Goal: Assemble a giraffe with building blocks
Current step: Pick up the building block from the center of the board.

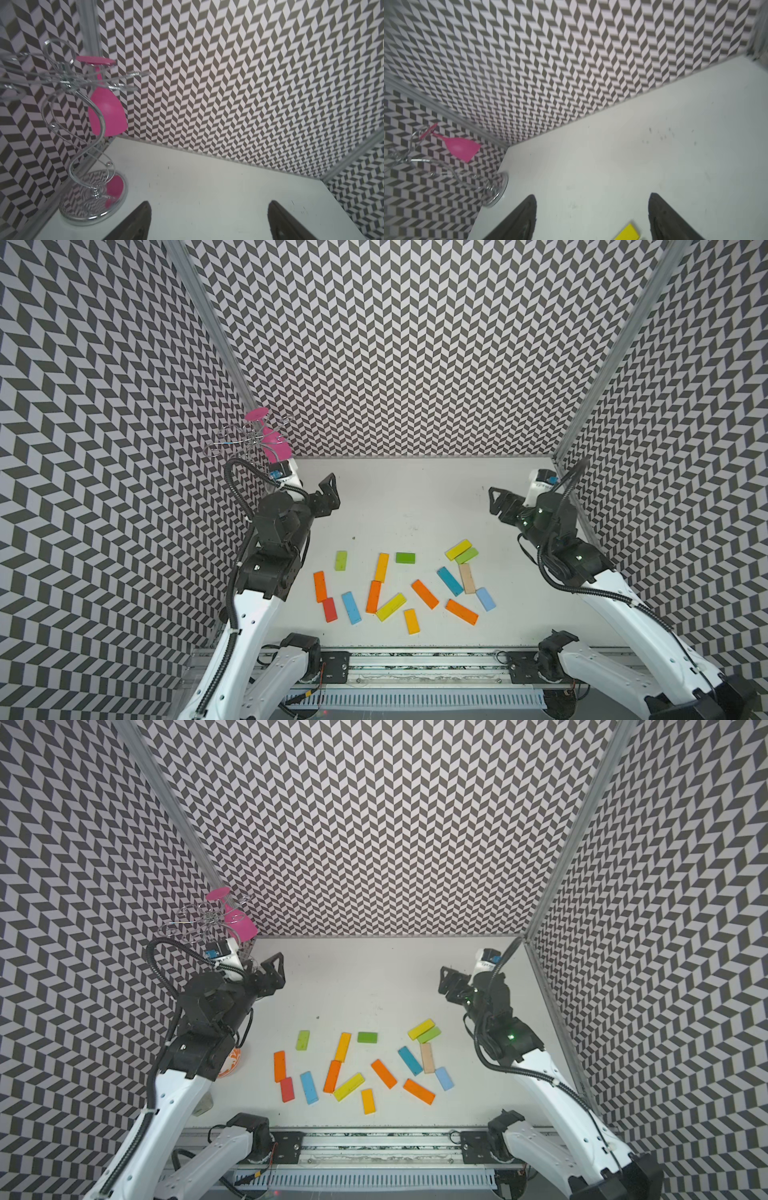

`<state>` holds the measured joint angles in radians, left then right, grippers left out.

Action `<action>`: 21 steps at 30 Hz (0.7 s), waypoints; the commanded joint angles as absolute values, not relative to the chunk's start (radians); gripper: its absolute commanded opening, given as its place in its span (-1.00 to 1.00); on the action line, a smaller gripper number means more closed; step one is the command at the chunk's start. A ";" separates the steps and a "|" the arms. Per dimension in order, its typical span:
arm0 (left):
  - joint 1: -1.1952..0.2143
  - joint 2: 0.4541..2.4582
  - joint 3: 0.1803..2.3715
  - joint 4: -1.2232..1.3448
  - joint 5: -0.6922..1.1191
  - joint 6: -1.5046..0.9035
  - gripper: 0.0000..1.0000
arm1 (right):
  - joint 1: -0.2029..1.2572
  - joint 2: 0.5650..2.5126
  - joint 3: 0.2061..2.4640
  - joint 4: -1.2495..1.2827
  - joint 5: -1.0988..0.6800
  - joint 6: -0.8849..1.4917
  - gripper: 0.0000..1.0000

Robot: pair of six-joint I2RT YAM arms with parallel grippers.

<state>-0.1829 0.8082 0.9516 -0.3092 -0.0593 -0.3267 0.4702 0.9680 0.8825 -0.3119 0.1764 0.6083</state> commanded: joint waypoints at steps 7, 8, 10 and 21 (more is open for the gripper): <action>-0.198 0.715 0.755 -0.574 0.300 -0.435 0.64 | 0.710 1.048 0.817 -0.535 0.228 0.855 0.61; -0.206 0.711 0.734 -0.581 0.302 -0.439 0.64 | 0.729 1.061 0.816 -0.541 0.232 0.873 0.61; -0.243 0.709 0.730 -0.592 0.286 -0.445 0.63 | 0.766 1.087 0.818 -0.538 0.250 0.898 0.61; -0.421 0.689 0.611 -0.501 0.203 -0.691 0.97 | 0.848 1.384 0.980 -0.523 0.236 0.852 0.56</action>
